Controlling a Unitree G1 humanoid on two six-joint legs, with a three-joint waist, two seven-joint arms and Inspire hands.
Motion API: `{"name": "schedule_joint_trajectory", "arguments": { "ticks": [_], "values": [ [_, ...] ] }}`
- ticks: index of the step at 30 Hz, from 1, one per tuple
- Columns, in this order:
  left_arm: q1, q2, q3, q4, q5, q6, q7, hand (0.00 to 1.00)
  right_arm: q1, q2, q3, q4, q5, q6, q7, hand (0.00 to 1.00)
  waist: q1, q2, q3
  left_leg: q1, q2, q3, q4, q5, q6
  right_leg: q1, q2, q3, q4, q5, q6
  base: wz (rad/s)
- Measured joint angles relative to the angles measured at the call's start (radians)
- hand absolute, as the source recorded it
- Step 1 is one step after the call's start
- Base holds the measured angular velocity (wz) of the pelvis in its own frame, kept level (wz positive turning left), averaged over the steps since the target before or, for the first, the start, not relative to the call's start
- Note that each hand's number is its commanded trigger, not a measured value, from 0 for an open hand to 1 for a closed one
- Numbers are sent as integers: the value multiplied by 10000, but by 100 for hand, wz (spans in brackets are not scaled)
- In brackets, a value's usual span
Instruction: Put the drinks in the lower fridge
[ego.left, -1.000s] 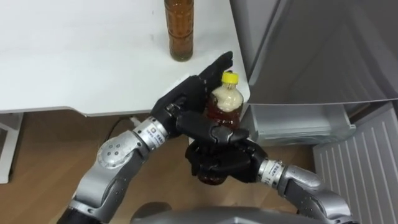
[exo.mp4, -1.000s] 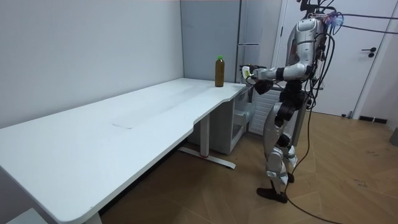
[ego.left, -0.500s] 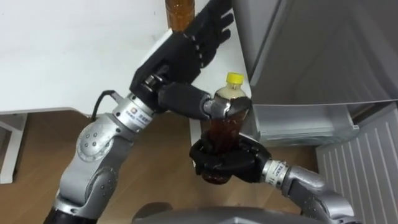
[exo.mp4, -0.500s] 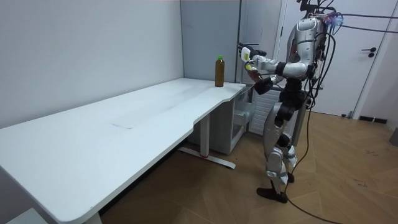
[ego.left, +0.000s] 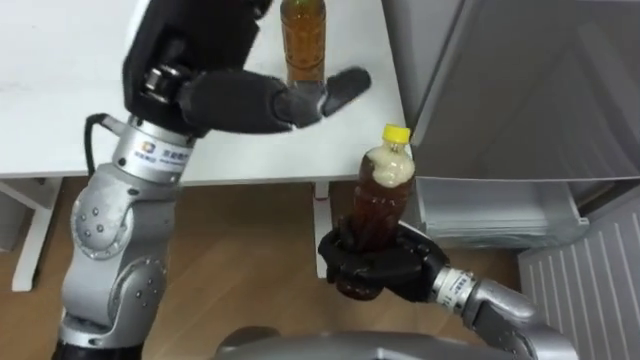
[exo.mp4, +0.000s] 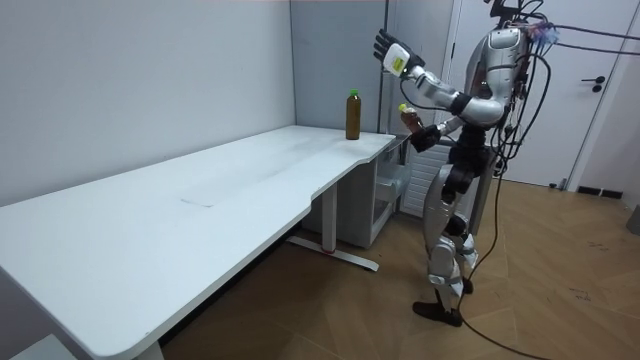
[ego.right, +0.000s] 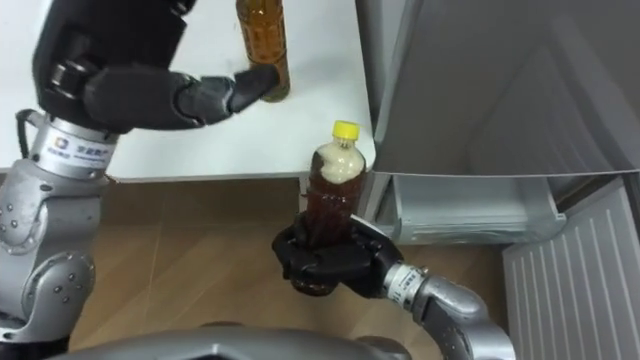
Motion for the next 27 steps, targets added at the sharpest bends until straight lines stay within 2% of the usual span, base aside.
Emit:
{"name": "schedule_joint_trajectory", "arguments": {
  "ticks": [1,3,6,7,8,11,12,13,14,15,16,18,22,24,27],
  "values": [
    [2,6,115,-66,8,-118,160,0,27,-2,-20,1,-1,-2,-4,100,52,10,4,26,4,5,-13,1,-2,10,5,-1,0,0,0,0],
    [95,-6,836,-411,224,-470,517,0,281,-10,-314,1,-51,-69,5,100,282,91,-31,66,8,-3,-39,3,-6,139,9,-23,-5,-1,1,0],
    [104,-63,1899,-537,1085,-872,1205,0,685,103,-760,5,-161,-218,47,100,438,179,3,235,-31,-96,-65,4,-6,326,3,-117,-152,-1,2,9],
    [115,-75,2134,-547,1267,-951,1394,0,737,116,-861,13,-214,-236,87,100,500,195,-11,227,-36,-104,-65,3,-7,365,3,-139,-200,-1,1,9],
    [116,-79,2631,-601,1560,-1000,1790,0,832,130,-1046,15,-354,-301,134,100,601,226,1,212,-45,-126,-68,4,-7,461,-1,-199,-219,-1,1,10],
    [412,-102,3629,-625,2546,-1502,3130,0,1273,190,-1592,19,-665,-377,305,100,784,250,-94,316,-97,-212,-183,29,-20,502,-19,-251,-333,-2,3,6],
    [570,-119,4058,-625,2986,-1601,3630,0,1477,218,-1764,20,-852,-412,305,100,921,258,-101,439,-98,-207,-253,37,-27,563,-19,-235,-346,-2,3,0],
    [651,-118,4250,-624,3176,-1634,3887,0,1594,217,-1820,19,-859,-412,304,100,972,264,-91,513,-99,-213,-268,37,-28,630,-18,-243,-362,-2,3,0],
    [912,-130,4630,-624,3417,-1680,4425,0,1878,219,-1908,13,-866,-412,303,100,1086,272,-158,635,-104,-209,-322,46,-33,701,-21,-275,-369,-3,6,0],
    [1043,-136,4917,-590,3662,-1682,4997,0,2087,235,-1963,13,-867,-411,289,100,1161,277,-161,725,-103,-215,-339,45,-33,806,-25,-394,-394,-3,6,0],
    [1073,-136,5054,-554,3716,-1694,5280,0,2165,234,-1961,13,-881,-411,288,100,1223,285,-172,739,-111,-251,-347,45,-33,838,-28,-467,-416,-4,7,8],
    [1136,-122,5522,-160,3705,-1834,6386,0,2245,235,-1937,11,-1022,-410,279,100,1346,283,-182,741,-133,-312,-379,50,-41,885,-28,-488,-502,-7,12,4],
    [1414,-116,5632,864,3667,-1861,7873,0,2199,213,-1934,7,-1360,-379,-33,100,1496,305,-174,727,-160,-376,-401,50,-41,935,-35,-498,-524,-31,27,3],
    [1802,-115,5803,1666,3619,-1858,8523,0,2094,206,-1939,7,-1594,-356,-386,100,1514,249,-161,730,-199,-409,-382,48,-38,1000,-59,-505,-537,-121,26,5],
    [2058,-61,5850,2746,3581,-1858,9412,0,2074,179,-1922,-73,-1626,-260,-1085,100,1517,112,-155,751,-225,-481,-358,57,-39,997,-72,-585,-531,-132,27,7]
  ]
}}
